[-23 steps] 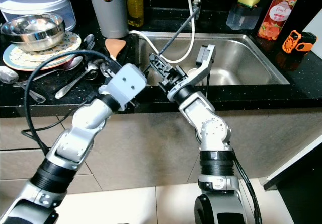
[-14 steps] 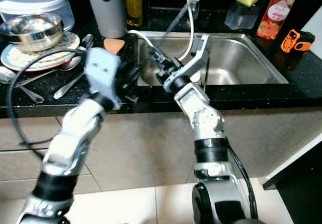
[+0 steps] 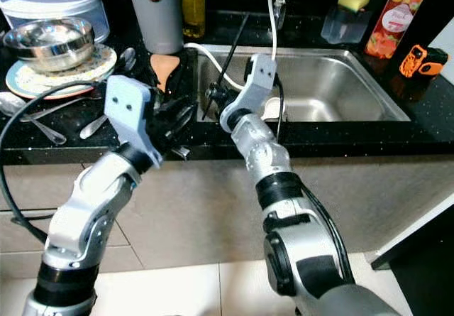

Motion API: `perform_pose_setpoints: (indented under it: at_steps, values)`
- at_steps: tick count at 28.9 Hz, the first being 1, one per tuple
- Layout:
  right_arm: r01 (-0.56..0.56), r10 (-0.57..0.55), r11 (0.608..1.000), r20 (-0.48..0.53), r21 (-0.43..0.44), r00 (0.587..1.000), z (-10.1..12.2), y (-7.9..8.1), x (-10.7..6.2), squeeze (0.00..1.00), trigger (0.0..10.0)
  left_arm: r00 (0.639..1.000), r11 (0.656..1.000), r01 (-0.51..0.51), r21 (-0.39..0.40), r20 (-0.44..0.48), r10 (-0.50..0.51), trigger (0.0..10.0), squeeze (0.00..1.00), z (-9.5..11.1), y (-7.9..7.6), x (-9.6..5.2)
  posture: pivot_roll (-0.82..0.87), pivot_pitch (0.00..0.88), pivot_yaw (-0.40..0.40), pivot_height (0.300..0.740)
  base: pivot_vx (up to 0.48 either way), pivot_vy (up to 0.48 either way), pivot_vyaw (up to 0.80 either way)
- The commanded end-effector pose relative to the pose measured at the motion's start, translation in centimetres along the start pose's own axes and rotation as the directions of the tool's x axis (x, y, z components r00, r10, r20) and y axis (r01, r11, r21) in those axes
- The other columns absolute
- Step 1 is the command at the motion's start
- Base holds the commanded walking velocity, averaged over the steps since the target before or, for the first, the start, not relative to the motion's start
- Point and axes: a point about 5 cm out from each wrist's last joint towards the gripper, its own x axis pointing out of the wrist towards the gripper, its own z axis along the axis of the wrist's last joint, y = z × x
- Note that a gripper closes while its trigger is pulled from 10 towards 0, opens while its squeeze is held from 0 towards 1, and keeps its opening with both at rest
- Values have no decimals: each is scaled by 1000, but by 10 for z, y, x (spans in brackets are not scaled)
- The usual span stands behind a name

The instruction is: Kitchen organization

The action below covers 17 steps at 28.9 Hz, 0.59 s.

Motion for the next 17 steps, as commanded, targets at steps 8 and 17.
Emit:
perform_pose_setpoints:
  at_steps: [8,17]
  values:
    - [152,-125,984,251,-94,960,23,-13,0,0,10000,1000,1000,-14,-19,-15,13,10000,0,2,-3,-3,246,4,-112,740,0,0,0]
    - [118,-74,981,271,-152,960,25,-23,-7,0,10000,999,1000,-24,-7,-43,23,10000,0,-1,0,-1,236,3,-100,740,0,0,0]
